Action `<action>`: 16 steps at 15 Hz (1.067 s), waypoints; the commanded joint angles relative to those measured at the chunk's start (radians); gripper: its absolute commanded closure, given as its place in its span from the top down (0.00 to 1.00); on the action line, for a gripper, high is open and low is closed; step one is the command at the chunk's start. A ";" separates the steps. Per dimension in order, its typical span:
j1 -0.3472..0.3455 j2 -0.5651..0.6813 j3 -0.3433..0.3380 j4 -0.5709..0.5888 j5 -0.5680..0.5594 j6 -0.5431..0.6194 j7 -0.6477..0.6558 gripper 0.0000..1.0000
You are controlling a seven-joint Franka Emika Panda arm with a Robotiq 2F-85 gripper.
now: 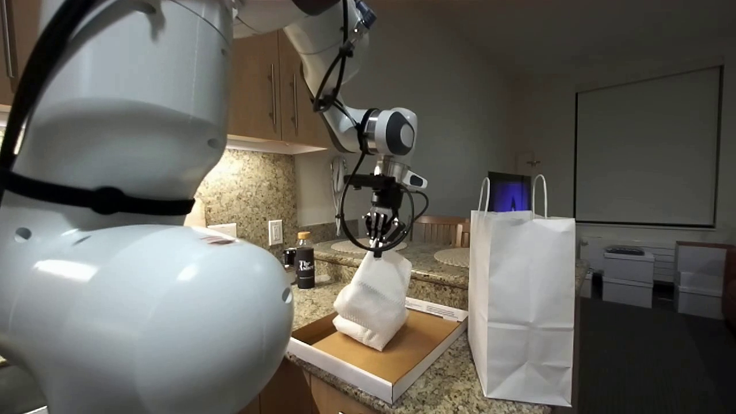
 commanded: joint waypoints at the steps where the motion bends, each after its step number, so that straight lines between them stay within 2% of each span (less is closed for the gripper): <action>1: -0.031 -0.058 0.012 0.032 0.045 -0.074 -0.054 0.10; 7: -0.028 -0.138 0.020 0.151 0.051 -0.150 -0.031 0.10; 11: -0.037 -0.175 0.013 0.297 0.096 -0.347 -0.060 0.10; 16: -0.077 -0.192 -0.028 0.497 0.138 -0.508 -0.082 0.09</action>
